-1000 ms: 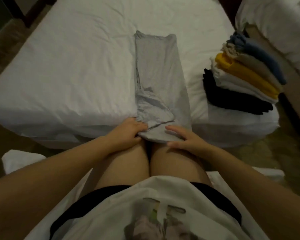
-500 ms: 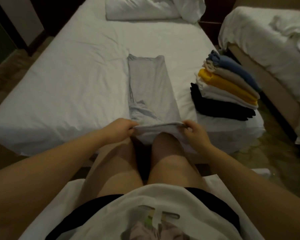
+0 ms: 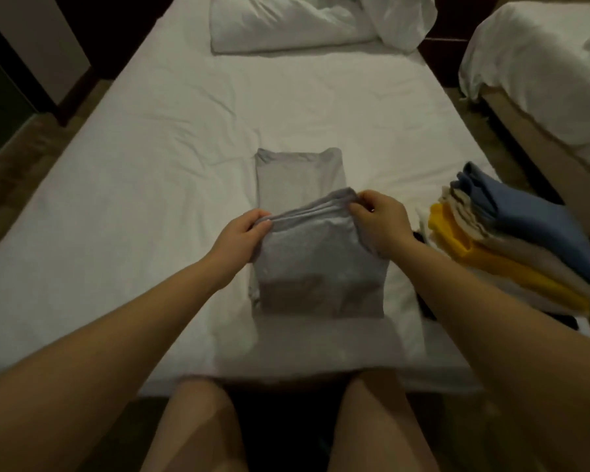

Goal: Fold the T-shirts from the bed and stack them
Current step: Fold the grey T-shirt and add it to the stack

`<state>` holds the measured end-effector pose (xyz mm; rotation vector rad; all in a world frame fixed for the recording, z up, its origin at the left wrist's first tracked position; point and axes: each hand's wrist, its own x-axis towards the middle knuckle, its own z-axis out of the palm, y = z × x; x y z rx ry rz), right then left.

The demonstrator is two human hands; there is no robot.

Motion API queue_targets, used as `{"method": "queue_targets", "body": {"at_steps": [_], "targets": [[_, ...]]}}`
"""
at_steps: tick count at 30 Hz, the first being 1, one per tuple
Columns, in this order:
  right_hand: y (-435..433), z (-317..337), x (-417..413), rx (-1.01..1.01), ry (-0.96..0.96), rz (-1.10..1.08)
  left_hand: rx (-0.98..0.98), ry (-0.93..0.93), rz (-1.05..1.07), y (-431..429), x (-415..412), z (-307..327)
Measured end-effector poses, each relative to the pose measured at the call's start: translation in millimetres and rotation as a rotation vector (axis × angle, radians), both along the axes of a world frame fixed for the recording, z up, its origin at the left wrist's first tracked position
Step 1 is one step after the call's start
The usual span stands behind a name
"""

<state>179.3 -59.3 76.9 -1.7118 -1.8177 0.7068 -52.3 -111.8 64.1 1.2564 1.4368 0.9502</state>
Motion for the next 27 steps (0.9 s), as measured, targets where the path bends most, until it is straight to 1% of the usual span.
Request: {"method": "queue_targets", "body": {"at_steps": [6, 8, 10, 12, 14, 17, 19, 20, 21, 23, 24, 25, 27], "targets": [[153.2, -21.5, -18.1, -0.063, -0.073, 0.015, -0.217, -0.293, 0.045, 150.9, -10.9, -16.8], [203.1, -38.3, -25.5, -0.116, -0.098, 0.025, -0.305, -0.342, 0.037, 198.9, -17.1, -33.4], [242.3, -63.6, -32.9, -0.207, -0.139, 0.059, -0.405, -0.343, 0.062, 233.5, -25.7, -59.8], [263.6, -90.0, -38.8, -0.283, -0.160, 0.075, -0.494, -0.351, 0.122, 251.3, -34.7, -87.9], [269.6, -108.4, -40.9, -0.310, -0.125, 0.022, -0.543, -0.395, 0.169, 255.1, -38.4, -105.3], [263.4, -110.2, -36.1, -0.336, 0.040, -0.076, -0.553, -0.510, 0.219, 240.6, -34.7, -106.1], [256.7, -100.3, -28.1, -0.435, 0.167, -0.053, -0.521, -0.558, 0.247, 224.2, -30.7, -102.9], [253.1, -95.2, -24.2, -0.500, 0.187, -0.018, -0.488, -0.544, 0.249, 215.2, -29.4, -102.0], [249.9, -91.6, -21.0, -0.551, 0.159, 0.024, -0.446, -0.514, 0.252, 207.7, -29.1, -103.7], [247.6, -89.5, -18.8, -0.573, 0.003, 0.079, -0.371, -0.435, 0.217, 199.5, -26.8, -102.1], [250.3, -89.1, -19.6, -0.537, -0.063, 0.072, -0.336, -0.396, 0.195, 199.2, -26.1, -102.5], [255.2, -87.3, -20.7, -0.485, -0.087, 0.051, -0.306, -0.380, 0.181, 201.3, -23.4, -101.3], [268.2, -82.8, -22.1, -0.383, -0.063, 0.005, -0.275, -0.348, 0.187, 211.6, -19.4, -99.6]]}}
